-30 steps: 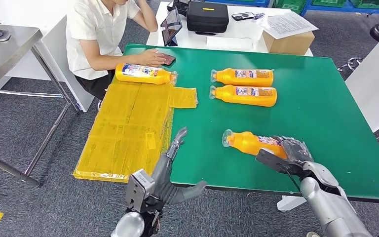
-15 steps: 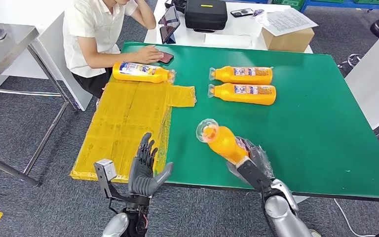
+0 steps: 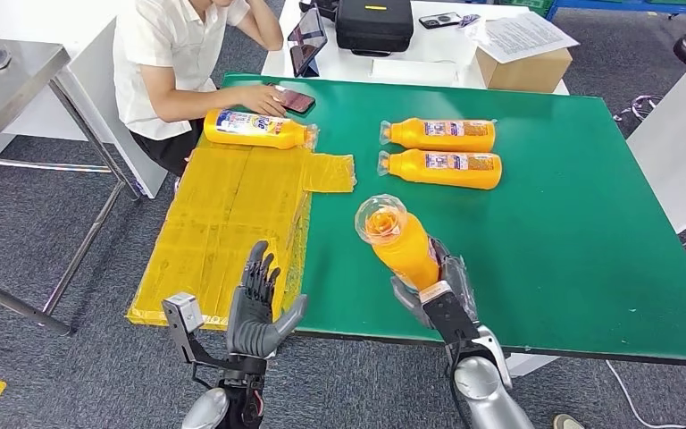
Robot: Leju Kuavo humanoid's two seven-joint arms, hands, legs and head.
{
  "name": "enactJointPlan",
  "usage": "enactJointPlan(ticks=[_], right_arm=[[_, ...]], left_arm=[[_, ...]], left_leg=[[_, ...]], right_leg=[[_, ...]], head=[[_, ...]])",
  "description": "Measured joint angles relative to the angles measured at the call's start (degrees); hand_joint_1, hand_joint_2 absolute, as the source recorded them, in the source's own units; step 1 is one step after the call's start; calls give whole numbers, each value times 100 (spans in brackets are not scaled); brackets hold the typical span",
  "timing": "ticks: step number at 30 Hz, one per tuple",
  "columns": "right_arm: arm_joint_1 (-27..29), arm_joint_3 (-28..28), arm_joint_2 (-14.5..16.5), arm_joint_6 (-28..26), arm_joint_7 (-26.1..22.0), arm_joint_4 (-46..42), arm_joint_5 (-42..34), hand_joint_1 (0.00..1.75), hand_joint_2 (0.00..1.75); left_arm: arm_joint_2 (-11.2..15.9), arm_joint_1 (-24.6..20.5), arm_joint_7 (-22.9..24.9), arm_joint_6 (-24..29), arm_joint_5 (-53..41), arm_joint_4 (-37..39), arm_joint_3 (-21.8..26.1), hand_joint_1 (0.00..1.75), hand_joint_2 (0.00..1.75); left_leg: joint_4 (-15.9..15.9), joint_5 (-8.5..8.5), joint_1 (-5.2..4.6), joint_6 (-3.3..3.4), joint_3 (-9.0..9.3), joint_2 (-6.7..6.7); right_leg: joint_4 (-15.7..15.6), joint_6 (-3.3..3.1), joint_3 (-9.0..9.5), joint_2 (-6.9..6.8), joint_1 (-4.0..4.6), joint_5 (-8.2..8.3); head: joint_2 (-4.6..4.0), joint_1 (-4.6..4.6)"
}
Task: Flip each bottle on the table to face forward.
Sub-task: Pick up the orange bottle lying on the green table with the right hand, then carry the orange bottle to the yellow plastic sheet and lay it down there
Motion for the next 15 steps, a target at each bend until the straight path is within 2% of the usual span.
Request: enactJointPlan(ticks=[4,8,15], right_arm=[[-6,209,170,-27,3,26,-67,175,175],[-126,498,282,222,133,257,-90,175,175],[-612,1074,425,497,522,902,180,175,175]], left_arm=[[19,-16,8,-305,-95,-20,-141,0,175],[45,-116,-92,-526,-521,-21,-363,0,175],[62,-377,-277,-276,-1448,37,-661,0,175]], left_leg=[[0,0,3,0,-8,0],[0,1,3,-1,-12,0],[0,5,1,-2,-12,-3]], right_leg=[[2,0,-8,0,1,0],[3,0,-9,0,1,0],[3,0,-9,-1,0,0]], head=[[0,0],[0,1],[0,2]])
